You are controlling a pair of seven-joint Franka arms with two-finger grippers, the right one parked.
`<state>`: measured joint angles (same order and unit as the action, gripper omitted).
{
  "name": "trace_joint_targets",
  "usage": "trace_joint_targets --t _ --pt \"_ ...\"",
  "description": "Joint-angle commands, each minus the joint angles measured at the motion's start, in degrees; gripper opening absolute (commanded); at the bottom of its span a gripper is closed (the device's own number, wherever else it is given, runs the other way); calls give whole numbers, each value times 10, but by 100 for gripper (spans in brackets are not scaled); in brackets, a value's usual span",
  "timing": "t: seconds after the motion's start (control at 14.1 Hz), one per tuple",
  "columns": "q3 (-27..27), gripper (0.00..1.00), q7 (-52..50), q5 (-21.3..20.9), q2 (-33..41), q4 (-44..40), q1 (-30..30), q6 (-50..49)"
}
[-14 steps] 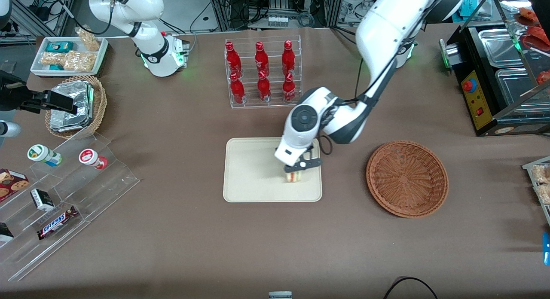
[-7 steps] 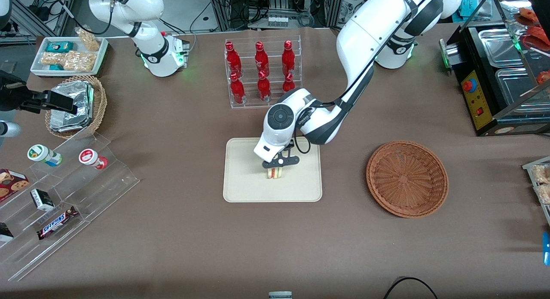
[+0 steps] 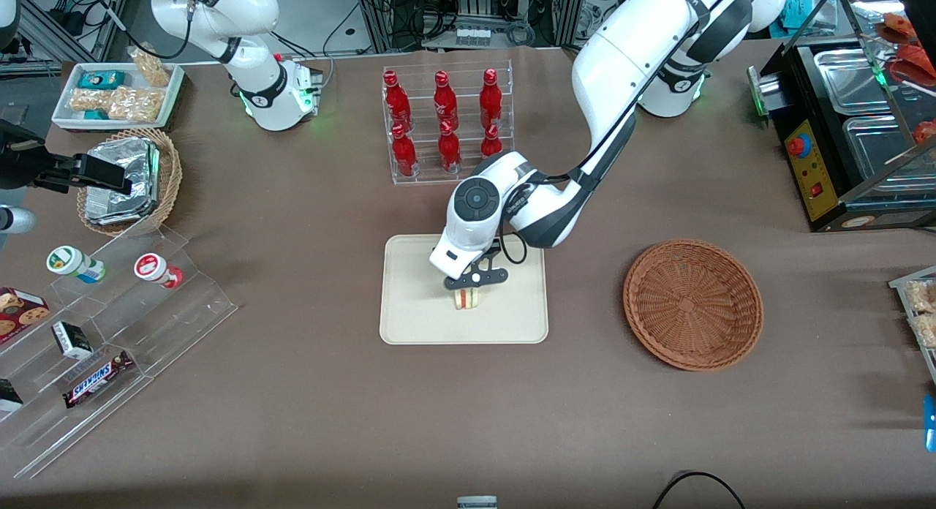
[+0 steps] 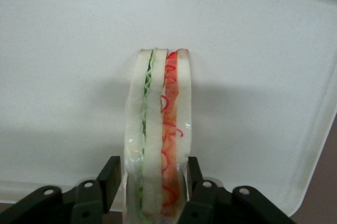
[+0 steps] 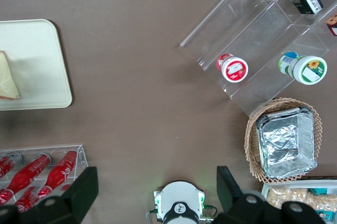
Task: Place sandwich from basket to tray
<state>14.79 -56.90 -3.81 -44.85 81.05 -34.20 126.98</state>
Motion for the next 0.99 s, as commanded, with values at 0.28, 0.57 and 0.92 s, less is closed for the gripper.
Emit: trace_joint_targets --t 0.28,0.57,0.92 --pt "-24 100 -9 -1 152 -9 85 -184" --pt "-24 100 129 31 251 -9 183 -365" --pt "-27 100 354 35 349 -12 333 -534"
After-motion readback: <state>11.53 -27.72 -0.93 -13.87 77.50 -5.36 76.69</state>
